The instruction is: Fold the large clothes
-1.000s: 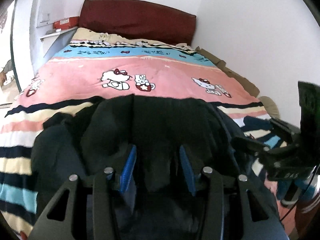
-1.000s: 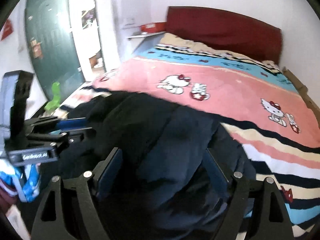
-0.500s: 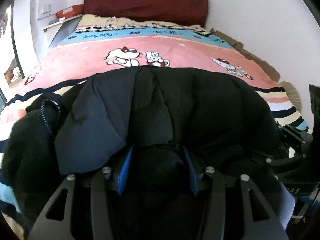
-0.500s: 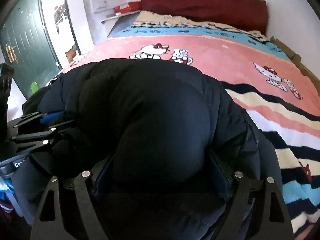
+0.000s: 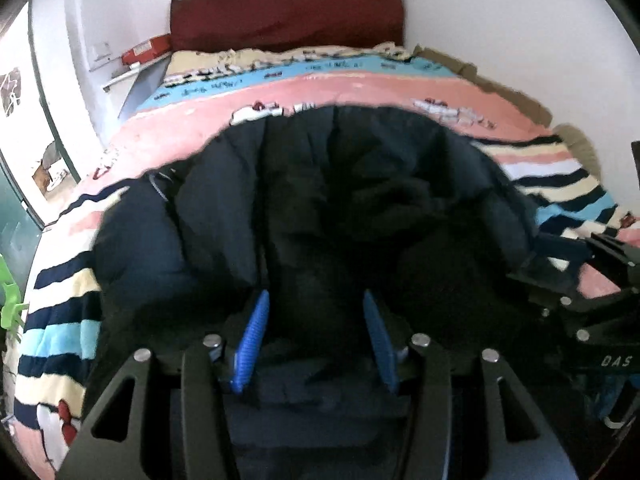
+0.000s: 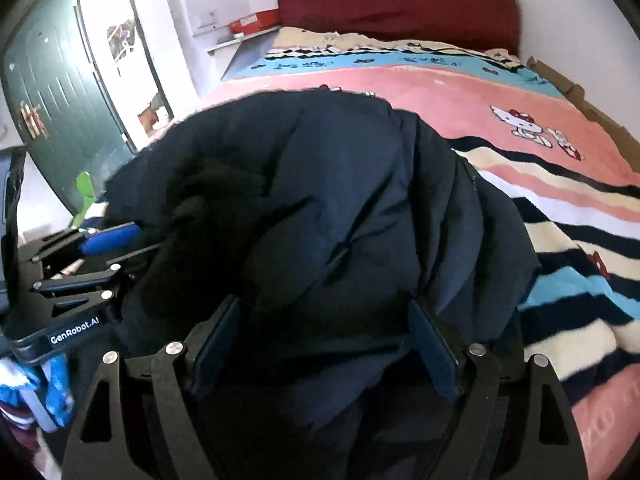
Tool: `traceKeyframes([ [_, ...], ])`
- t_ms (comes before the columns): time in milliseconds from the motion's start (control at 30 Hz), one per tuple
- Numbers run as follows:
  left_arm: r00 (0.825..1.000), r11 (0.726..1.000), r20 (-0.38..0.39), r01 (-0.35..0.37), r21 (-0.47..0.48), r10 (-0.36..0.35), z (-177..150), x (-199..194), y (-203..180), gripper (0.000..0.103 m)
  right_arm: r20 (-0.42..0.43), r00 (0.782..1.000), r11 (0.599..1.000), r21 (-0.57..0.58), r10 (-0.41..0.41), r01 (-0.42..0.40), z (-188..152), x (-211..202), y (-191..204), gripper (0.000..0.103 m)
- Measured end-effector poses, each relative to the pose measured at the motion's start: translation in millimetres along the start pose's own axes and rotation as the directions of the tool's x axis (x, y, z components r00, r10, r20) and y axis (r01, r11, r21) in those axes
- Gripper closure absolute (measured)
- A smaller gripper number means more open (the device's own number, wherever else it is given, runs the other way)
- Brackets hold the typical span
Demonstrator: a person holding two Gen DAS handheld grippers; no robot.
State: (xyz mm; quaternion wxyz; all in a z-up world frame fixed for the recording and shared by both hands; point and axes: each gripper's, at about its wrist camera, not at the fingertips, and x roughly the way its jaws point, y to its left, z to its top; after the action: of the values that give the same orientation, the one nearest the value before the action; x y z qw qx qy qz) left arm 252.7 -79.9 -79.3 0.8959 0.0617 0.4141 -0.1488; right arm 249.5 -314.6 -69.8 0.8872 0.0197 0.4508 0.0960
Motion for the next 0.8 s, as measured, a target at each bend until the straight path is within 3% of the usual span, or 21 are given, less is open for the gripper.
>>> traceKeyframes([
  [267,0.999,0.996,0.037,0.026,-0.083,-0.023,-30.5,-78.3,40.0,0.056,0.076,0.997,1.0,-0.01,-0.011,0.012,-14.4,-72.5,7.6,0.02],
  [500,0.999,0.979,-0.025,0.035,-0.202,-0.041,-101.2,-130.3,114.4,0.045,0.085,0.996,1.0,0.017,-0.019,0.018,-67.7,-132.8,-18.9,0.017],
  [633,0.996,0.95,-0.066,0.041,-0.311,-0.064,-149.8,-141.6,156.3,0.043,0.046,0.998,0.998,0.058,-0.04,0.037,-112.3,-152.7,-50.1,0.011],
  [800,0.988,0.874,-0.089,0.067,-0.481,-0.124,-204.7,-138.5,198.0,0.043,-0.02,0.999,0.988,0.151,-0.032,0.034,-157.0,-147.6,-82.1,0.011],
])
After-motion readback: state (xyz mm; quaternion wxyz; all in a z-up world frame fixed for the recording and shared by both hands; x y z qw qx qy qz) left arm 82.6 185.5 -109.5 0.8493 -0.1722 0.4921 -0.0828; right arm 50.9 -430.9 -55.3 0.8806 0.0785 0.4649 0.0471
